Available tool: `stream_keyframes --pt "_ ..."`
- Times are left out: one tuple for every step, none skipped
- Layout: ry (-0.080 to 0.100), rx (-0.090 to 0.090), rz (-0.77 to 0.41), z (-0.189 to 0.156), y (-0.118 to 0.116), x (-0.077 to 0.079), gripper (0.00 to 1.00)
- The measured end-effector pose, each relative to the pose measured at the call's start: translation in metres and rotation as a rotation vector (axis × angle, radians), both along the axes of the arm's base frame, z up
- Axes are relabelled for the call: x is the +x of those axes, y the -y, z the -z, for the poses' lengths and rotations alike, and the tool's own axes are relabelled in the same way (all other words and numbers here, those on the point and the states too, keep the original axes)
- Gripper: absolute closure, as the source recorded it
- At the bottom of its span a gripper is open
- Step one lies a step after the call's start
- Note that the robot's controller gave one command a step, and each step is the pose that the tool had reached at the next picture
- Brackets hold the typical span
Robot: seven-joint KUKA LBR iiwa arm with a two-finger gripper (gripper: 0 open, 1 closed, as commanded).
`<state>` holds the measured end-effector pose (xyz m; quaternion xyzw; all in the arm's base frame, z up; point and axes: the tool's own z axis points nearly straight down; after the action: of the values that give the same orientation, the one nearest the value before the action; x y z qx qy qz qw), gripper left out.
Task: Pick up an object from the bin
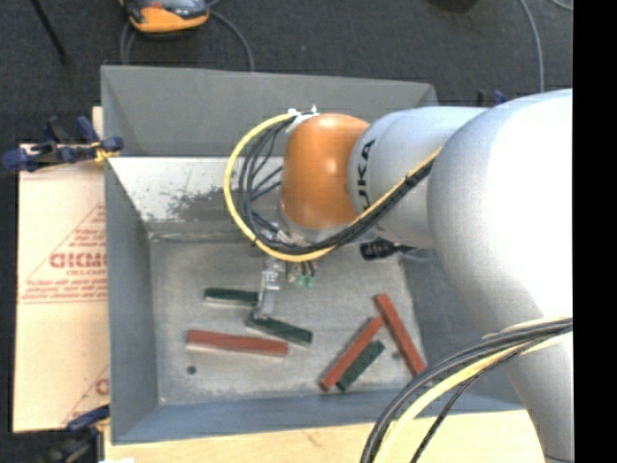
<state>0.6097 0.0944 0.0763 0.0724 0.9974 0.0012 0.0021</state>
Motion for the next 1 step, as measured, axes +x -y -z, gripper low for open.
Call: stream_keyframes --pt "0.000 0.000 0.005 0.0047 0.0003 0.0009 1.00"
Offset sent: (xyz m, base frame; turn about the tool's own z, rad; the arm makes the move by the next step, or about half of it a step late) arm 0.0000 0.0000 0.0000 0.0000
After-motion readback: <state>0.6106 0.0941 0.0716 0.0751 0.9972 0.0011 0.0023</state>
